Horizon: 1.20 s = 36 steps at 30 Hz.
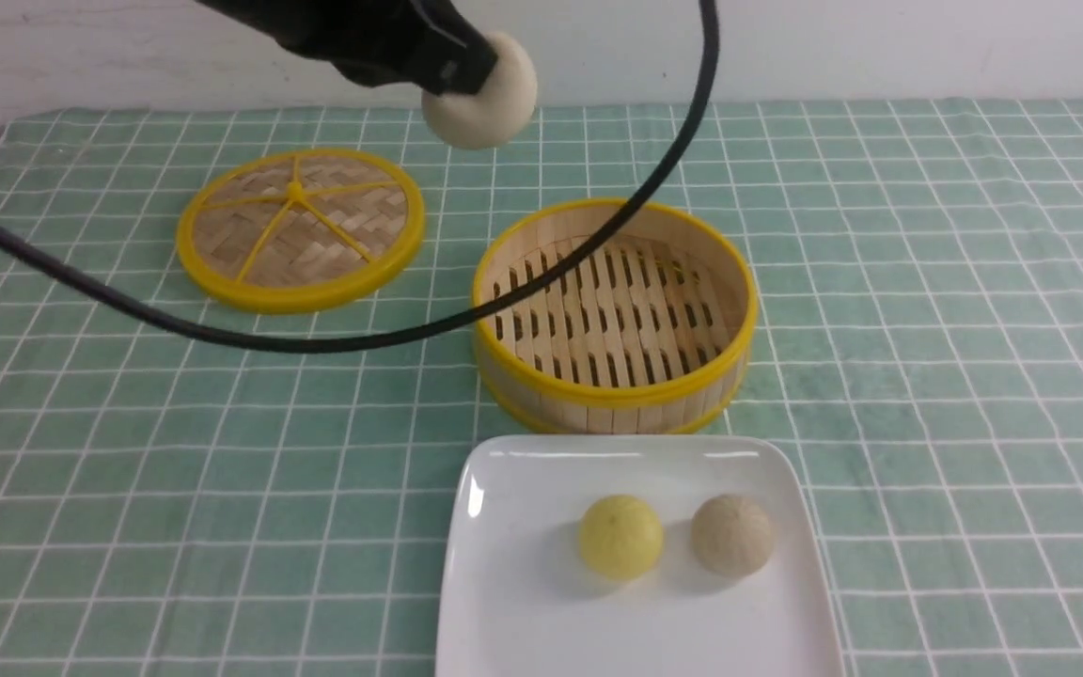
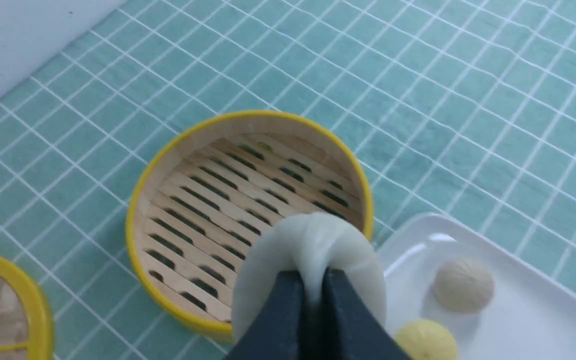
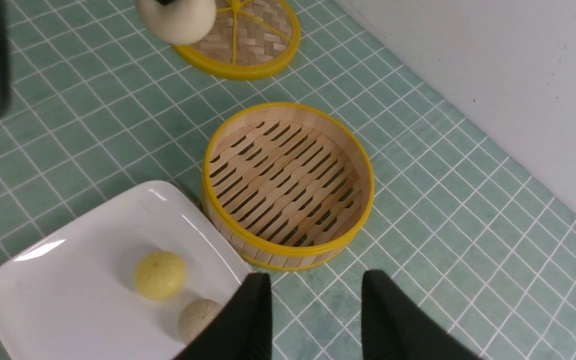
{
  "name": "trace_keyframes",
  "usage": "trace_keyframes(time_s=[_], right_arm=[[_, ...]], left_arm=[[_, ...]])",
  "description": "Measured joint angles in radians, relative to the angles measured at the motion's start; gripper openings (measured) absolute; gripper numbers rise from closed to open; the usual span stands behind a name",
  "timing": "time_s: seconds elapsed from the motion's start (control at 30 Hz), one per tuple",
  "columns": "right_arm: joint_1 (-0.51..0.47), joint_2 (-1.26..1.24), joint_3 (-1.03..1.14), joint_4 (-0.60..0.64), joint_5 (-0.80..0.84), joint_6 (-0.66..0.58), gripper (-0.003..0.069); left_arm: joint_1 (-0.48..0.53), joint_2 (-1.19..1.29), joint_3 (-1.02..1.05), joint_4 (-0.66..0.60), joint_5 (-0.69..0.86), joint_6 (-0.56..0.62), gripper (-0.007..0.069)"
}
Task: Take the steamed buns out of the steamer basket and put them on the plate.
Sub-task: Use the left arm to put the steamed stuffed bun into the plate
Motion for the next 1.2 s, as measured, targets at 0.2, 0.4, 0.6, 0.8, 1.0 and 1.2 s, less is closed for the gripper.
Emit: trace_keyframes(time_s=[0.2,0.4,0.6,0.8,1.0,1.2], right_arm=[[0.0,0.0,0.0,0.0,0.001,0.001,0.0275],[0.0,0.0,0.0,0.007,0.001,0.001,0.0275],[0.0,0.0,0.0,0.015,0.001,0.001,0.0275],[0.0,0.0,0.0,0.032,0.001,0.001,0.0275],[0.0,0.0,0.0,0.038,0.001,0.001,0.0275],[0.0,0.0,0.0,0.039,0.001,0.003,0.0274]], left_arm=[[0.0,-0.008,0.086,-0.006,0.157,-0.058,0.003],[0.0,0.039,0.343,-0.062,0.077,-0.006,0.0031],[0.0,0.138,0.512,-0.153,-0.061,0.092,0.0031],[0.0,0.217,0.539,-0.205,-0.114,0.165,0.0031],[0.0,0.271,0.539,-0.225,-0.193,0.192,0.0031],[0.0,0.287,0.539,-0.225,-0.239,0.193,0.0034]])
